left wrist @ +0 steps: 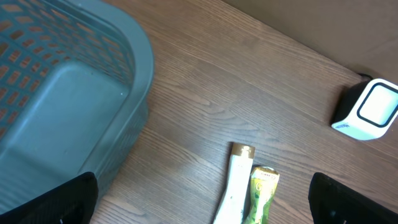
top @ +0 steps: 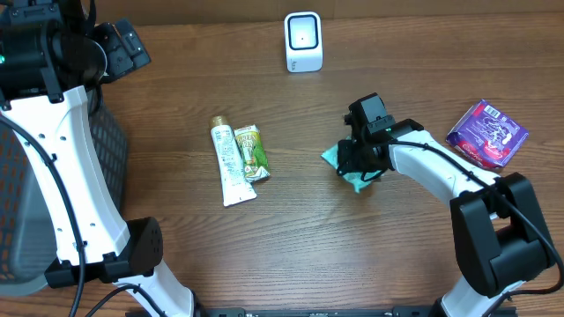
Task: Scan the item barcode
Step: 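Turn the mint-green pack over and set it back on the table, then regrasp the mint-green pack with the right gripper from its right end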
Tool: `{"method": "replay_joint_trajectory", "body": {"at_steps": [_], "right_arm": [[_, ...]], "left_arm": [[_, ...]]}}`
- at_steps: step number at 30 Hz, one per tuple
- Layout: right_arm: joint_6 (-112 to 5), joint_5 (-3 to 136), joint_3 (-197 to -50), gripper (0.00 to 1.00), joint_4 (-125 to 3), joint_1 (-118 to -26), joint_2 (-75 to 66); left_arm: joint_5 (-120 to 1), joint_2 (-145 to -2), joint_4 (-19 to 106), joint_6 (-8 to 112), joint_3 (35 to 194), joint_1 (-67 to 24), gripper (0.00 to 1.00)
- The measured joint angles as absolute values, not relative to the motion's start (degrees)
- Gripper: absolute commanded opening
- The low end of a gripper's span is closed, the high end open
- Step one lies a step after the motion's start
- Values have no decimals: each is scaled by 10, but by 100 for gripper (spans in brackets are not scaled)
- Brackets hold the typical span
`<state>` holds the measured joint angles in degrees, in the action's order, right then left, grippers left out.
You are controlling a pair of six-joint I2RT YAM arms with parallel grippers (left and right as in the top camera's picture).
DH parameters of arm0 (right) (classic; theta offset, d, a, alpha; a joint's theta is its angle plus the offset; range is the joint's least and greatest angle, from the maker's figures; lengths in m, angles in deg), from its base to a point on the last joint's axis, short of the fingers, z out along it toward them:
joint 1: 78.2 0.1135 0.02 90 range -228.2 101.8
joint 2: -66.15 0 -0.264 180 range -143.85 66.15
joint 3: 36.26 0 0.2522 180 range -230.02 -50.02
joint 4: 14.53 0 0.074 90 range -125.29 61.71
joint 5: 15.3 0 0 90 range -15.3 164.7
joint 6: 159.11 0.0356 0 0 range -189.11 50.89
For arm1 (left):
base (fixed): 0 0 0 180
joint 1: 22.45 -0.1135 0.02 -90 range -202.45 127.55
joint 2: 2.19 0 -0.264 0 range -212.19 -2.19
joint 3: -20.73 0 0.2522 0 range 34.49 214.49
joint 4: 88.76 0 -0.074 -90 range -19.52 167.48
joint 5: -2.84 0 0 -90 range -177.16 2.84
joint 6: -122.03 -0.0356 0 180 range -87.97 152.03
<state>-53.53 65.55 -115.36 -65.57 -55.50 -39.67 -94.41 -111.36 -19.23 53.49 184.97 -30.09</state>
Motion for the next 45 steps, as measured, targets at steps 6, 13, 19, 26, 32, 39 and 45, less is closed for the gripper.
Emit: {"method": "replay_joint_trajectory", "body": {"at_steps": [6,13,19,26,32,39,45], "right_arm": [[-555,616,-1199,27,-791,-565,-398],[-450,636,-1244,81,-848,-597,-304],[-406,651,-1261,85,-956,-641,-203],[-392,648,-1179,82,-937,-648,-213],[-373,644,-1091,62,-840,-648,-217],[-352,634,-990,41,-708,-648,-217],[-346,607,-943,29,-617,-648,-219]], "left_arm": [[-944,-1114,-192,535,1850,-301,100],[-944,-1114,-193,535,1850,-301,100],[-944,-1114,-192,535,1850,-301,99],[-944,-1114,-192,535,1850,-301,100],[-944,-1114,-193,535,1850,-301,100],[-944,-1114,-192,535,1850,-301,99],[-944,-1114,-192,535,1850,-301,100]]}}
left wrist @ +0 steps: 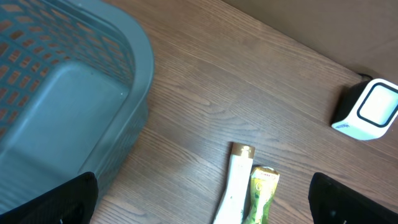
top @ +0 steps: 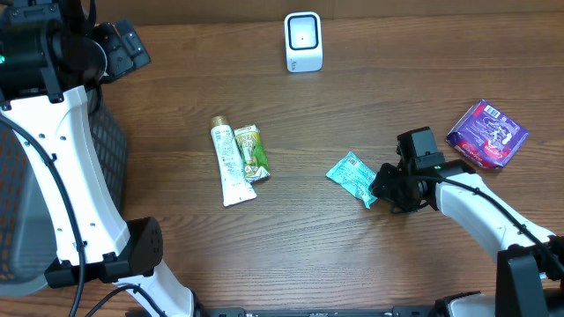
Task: Scan the item barcode
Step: 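Regrasp the mint-green pack with the right gripper from its right end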
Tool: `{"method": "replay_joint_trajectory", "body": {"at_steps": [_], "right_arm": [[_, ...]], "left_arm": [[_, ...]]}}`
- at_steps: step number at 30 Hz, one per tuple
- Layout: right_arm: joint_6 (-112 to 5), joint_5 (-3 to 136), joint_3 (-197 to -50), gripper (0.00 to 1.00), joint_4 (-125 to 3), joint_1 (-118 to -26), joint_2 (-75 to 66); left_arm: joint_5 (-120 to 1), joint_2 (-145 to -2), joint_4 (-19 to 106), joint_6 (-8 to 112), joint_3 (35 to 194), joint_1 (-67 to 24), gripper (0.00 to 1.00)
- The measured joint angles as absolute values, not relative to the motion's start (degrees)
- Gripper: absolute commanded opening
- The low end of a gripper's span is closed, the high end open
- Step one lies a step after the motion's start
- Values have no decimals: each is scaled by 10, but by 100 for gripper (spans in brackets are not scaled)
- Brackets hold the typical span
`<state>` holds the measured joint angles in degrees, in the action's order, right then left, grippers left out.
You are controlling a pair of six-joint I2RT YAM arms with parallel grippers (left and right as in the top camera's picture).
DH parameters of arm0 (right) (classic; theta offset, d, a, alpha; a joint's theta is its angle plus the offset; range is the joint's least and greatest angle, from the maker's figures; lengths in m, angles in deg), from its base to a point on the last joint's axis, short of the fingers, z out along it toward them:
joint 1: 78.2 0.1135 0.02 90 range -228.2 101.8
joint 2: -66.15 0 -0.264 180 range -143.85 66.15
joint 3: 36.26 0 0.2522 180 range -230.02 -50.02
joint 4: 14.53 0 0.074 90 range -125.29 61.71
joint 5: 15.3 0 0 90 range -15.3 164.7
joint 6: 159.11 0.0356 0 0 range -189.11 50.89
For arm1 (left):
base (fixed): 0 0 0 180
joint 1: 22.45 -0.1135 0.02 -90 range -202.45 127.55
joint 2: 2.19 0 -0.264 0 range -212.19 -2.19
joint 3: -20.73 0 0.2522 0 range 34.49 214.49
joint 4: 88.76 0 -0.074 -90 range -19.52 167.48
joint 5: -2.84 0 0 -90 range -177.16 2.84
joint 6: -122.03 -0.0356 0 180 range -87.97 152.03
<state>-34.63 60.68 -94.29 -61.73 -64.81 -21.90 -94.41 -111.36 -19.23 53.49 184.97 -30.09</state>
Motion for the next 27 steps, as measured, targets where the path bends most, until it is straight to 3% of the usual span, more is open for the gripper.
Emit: {"method": "replay_joint_trajectory", "body": {"at_steps": [3,13,14,15,17,19,27], "right_arm": [[-345,612,-938,5,-592,-648,-219],[-432,650,-935,4,-392,-648,-219],[-439,651,-935,7,-378,-648,-219],[-447,651,-934,21,-367,-648,-219],[-453,652,-935,59,-358,-648,-219],[-464,646,-936,72,-375,-650,-219],[-488,531,-946,74,-447,-726,-222]], "left_arm": [[-944,-1114,-192,535,1850,-301,100],[-944,-1114,-192,535,1850,-301,100],[-944,-1114,-192,535,1850,-301,100],[-944,-1114,-192,535,1850,-301,99],[-944,-1114,-192,535,1850,-301,99],[-944,-1114,-192,535,1850,-301,100],[-944,-1114,-192,535,1850,-301,100]]}}
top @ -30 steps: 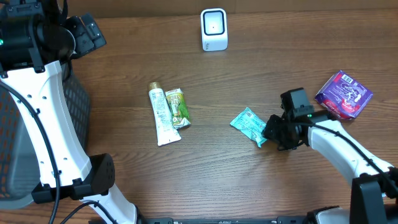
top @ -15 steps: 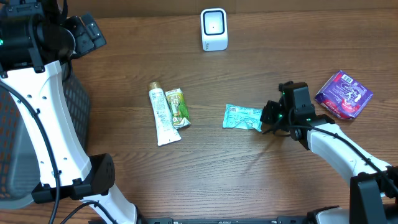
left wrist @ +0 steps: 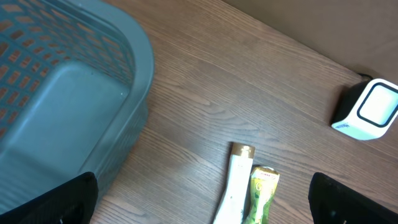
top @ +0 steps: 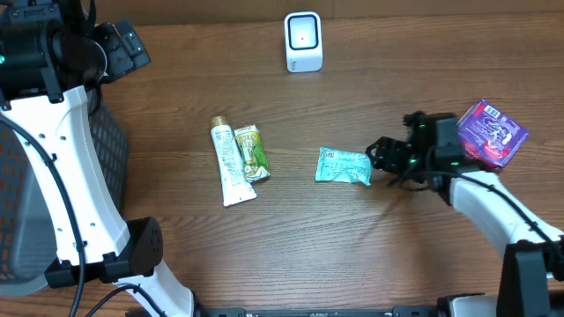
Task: Scan the item barcode
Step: 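Regrasp the mint-green pack with the right gripper from its right end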
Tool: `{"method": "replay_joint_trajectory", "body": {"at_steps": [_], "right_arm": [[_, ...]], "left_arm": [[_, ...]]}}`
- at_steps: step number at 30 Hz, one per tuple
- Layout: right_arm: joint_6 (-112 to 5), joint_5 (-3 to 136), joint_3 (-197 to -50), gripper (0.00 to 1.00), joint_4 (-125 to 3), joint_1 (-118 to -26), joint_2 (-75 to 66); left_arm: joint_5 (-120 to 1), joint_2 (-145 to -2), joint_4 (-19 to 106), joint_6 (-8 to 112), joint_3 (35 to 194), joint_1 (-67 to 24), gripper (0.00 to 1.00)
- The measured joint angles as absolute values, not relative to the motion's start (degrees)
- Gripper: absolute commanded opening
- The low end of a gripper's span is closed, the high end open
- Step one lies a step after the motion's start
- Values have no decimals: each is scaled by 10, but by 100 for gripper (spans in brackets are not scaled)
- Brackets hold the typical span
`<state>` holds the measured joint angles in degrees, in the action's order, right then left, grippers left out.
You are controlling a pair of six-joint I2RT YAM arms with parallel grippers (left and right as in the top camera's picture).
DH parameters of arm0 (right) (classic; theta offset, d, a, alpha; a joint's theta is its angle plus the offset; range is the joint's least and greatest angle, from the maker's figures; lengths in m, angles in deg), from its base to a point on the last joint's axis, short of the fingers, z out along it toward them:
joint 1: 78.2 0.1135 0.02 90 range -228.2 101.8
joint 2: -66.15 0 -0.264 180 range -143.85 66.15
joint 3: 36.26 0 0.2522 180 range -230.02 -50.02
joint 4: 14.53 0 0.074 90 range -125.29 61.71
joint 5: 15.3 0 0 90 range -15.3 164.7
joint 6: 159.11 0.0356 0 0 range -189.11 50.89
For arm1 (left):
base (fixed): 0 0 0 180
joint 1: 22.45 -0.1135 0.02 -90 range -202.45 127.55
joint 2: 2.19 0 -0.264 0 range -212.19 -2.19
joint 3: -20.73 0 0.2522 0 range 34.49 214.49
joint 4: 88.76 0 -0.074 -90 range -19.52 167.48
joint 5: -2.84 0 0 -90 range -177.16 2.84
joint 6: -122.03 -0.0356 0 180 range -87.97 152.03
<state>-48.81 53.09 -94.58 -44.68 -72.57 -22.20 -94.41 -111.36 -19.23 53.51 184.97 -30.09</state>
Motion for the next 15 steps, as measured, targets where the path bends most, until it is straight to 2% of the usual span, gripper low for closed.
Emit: {"method": "replay_joint_trajectory", "body": {"at_steps": [15], "right_arm": [[-555,349,-960,69,-419,-752,-351]], "left_arm": [[-944,-1114,-193,535,1850,-301,100]]}}
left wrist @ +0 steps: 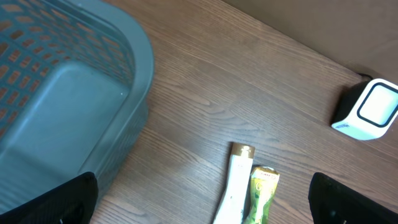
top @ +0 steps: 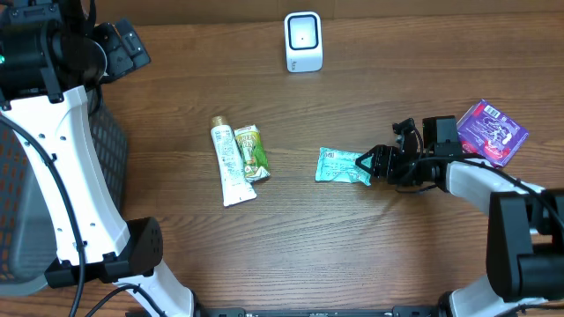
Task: Scan the item barcode
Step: 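Regrasp the mint-green pack with the right gripper from its right end, then lift the mint-green pack and carry it toward the white scanner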
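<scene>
A teal packet (top: 342,165) lies flat at mid-table. My right gripper (top: 368,163) is at the packet's right end, its fingertips touching or overlapping that edge; the overhead view does not show whether they are closed on it. The white scanner (top: 303,41) stands at the far edge, its window facing the table, and shows also in the left wrist view as the scanner (left wrist: 367,111). My left gripper (left wrist: 202,193) hangs high at the far left, open and holding nothing, next to the basket.
A white tube (top: 227,164) and a green sachet (top: 251,151) lie side by side left of centre. A purple packet (top: 487,132) sits at the right edge, behind my right arm. A grey-blue mesh basket (left wrist: 68,93) stands at the left.
My right gripper has shifted a little left and down, from just off the teal packet's right end to touching it. The packet lies where it was. The left arm is unchanged.
First my right gripper stood over the teal packet, covering most of it. Then the packet lay tilted on the table with the gripper to its lower right. Later the packet lay level, a little further left, with the gripper at its right end, where it still is.
</scene>
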Tool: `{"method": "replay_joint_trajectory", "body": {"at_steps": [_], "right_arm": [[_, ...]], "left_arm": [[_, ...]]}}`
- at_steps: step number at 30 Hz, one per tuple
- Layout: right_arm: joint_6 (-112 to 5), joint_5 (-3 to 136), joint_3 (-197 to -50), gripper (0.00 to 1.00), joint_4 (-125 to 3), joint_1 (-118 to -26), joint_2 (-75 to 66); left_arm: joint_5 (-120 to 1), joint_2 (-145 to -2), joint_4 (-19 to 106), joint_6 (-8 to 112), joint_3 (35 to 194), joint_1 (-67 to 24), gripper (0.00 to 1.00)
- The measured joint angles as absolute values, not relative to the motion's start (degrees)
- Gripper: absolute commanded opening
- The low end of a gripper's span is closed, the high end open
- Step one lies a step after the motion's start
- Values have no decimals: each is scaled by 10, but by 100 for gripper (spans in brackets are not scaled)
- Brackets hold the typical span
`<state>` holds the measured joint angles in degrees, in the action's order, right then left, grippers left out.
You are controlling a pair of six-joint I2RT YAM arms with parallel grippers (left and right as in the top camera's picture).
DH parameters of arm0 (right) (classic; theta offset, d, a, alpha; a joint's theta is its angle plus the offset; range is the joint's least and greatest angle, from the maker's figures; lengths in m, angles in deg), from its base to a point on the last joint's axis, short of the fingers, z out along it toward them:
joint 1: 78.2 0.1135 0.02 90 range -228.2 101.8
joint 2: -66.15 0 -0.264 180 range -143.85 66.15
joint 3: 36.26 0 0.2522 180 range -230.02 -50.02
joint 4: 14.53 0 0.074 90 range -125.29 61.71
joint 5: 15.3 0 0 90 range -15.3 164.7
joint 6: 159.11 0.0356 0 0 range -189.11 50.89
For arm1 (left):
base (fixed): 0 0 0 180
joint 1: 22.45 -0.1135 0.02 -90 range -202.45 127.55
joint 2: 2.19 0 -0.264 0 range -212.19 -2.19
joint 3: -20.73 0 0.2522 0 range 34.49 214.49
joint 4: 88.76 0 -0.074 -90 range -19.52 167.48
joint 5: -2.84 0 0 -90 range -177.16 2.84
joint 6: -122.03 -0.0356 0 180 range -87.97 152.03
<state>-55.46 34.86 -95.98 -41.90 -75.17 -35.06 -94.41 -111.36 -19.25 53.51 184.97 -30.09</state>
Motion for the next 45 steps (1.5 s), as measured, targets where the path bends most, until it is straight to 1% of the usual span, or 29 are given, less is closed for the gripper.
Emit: {"method": "replay_joint_trajectory", "body": {"at_steps": [8,12,13,14,15,17,19,22,23,30,36,39,45], "right_arm": [[-560,325,-964,69,-413,-749,-364],[-561,322,-969,64,-397,-729,-378],[-560,320,-972,58,-390,-724,-384],[-561,317,-975,50,-381,-719,-391],[-558,315,-979,40,-373,-715,-403],[-556,313,-983,27,-367,-713,-418],[-551,310,-984,17,-366,-715,-427],[-541,308,-984,5,-364,-719,-431],[-540,307,-984,4,-363,-720,-431],[-537,306,-990,4,-382,-722,-432],[-540,320,-1036,4,-504,-722,-416],[-545,321,-1064,4,-537,-722,-390],[-552,320,-1125,4,-558,-722,-298]], "left_arm": [[-944,-1114,-192,535,1850,-301,100],[-944,-1114,-193,535,1850,-301,100],[-944,-1114,-192,535,1850,-301,100],[-944,-1114,-192,535,1850,-301,100],[-944,-1114,-193,535,1850,-301,100],[-944,-1114,-192,535,1850,-301,99],[-944,-1114,-192,535,1850,-301,100],[-944,-1114,-192,535,1850,-301,100],[-944,-1114,-192,535,1850,-301,100],[-944,-1114,-192,535,1850,-301,99],[-944,-1114,-192,535,1850,-301,99],[-944,-1114,-192,535,1850,-301,100],[-944,-1114,-192,535,1850,-301,100]]}}
